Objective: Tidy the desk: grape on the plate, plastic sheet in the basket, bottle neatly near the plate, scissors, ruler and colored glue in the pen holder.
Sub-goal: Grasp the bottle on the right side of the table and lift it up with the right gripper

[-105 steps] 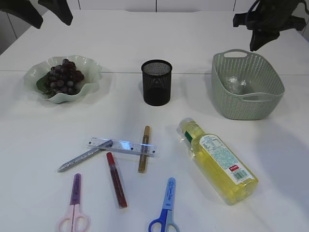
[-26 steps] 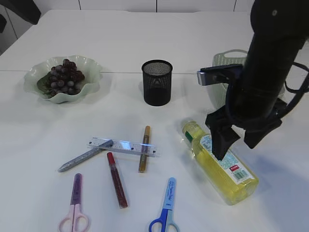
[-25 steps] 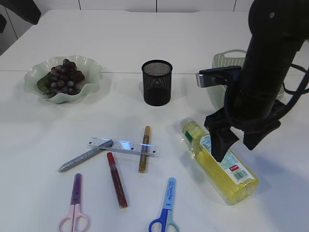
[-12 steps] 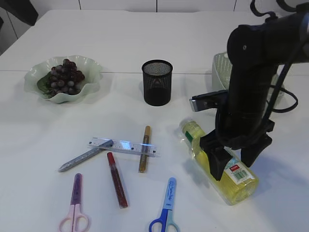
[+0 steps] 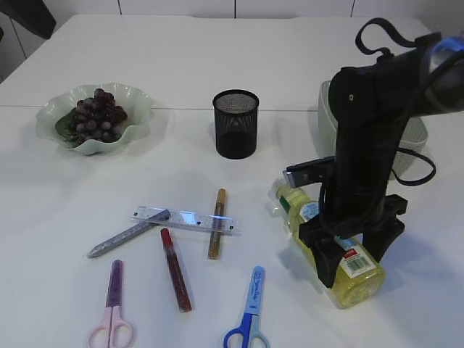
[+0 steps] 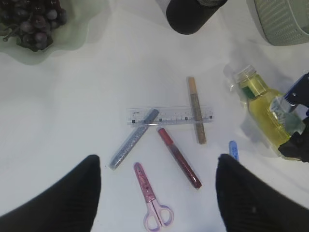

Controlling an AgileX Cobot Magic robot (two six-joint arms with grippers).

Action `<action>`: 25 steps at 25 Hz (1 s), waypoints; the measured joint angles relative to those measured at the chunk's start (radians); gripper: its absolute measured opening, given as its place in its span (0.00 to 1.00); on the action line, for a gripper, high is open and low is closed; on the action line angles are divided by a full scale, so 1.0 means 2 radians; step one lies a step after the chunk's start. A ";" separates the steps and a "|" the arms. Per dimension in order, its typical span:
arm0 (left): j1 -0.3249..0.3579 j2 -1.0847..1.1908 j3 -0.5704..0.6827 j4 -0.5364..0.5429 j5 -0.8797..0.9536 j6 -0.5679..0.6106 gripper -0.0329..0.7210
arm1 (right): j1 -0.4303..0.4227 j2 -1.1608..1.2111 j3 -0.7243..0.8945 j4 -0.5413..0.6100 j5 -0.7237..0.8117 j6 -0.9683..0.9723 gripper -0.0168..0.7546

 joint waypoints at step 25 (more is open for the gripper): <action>0.000 0.000 0.000 0.006 0.000 0.000 0.76 | 0.000 0.033 -0.003 -0.004 -0.040 0.029 0.74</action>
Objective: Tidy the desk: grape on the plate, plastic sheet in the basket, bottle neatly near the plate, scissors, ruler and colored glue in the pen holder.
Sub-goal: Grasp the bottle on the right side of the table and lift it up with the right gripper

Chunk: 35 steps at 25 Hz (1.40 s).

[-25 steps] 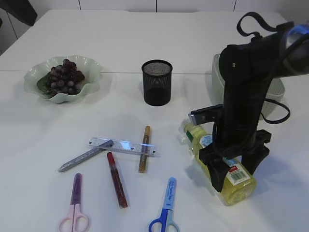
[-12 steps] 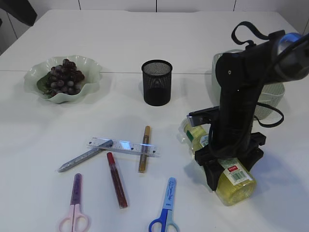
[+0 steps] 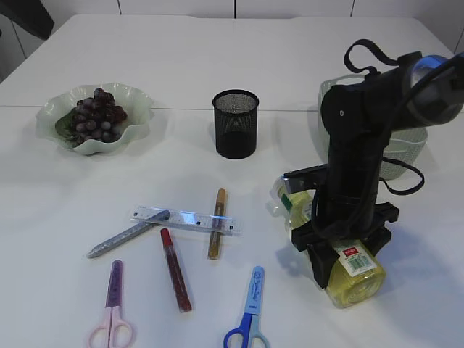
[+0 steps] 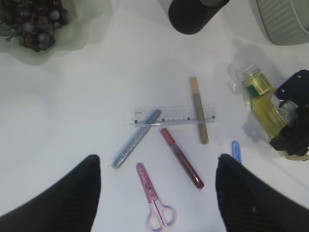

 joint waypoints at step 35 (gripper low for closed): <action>0.000 0.000 0.000 0.004 0.000 0.000 0.76 | 0.000 -0.159 0.104 0.004 -0.110 -0.031 0.69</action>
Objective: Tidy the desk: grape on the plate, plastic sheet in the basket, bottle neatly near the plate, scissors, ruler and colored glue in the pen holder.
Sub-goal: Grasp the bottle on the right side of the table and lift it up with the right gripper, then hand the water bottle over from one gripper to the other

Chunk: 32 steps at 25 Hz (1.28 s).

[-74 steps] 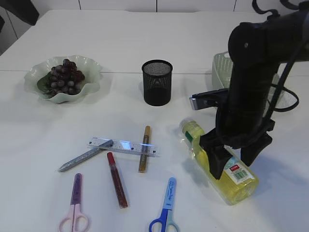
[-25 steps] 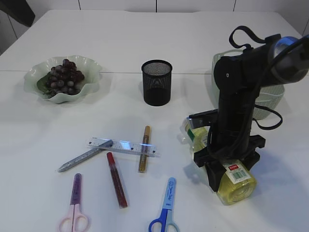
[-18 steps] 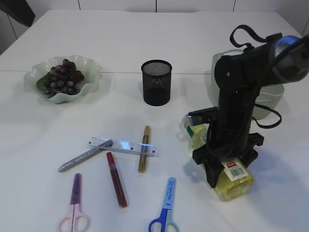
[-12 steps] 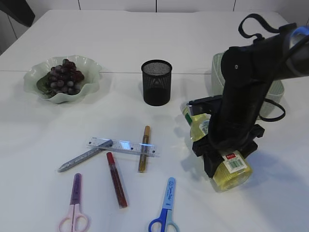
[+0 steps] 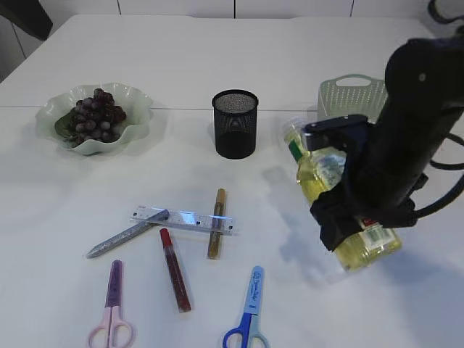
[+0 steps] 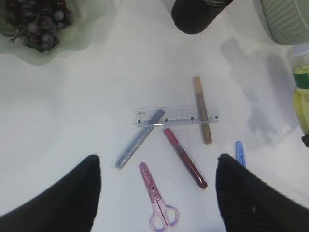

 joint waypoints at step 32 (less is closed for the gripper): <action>0.000 -0.003 0.121 -0.011 -0.107 0.107 0.70 | 0.000 -0.128 0.005 0.515 0.076 -0.548 0.69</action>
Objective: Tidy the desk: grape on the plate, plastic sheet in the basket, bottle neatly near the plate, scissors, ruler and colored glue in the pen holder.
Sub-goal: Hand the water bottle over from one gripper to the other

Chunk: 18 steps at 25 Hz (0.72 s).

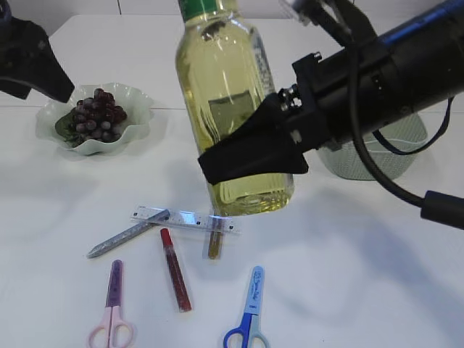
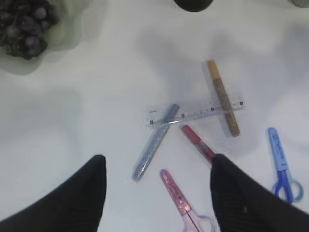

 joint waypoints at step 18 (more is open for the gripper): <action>0.062 0.000 0.204 -0.422 -0.143 0.495 0.69 | 0.000 -0.058 -0.001 0.097 0.059 -0.030 0.69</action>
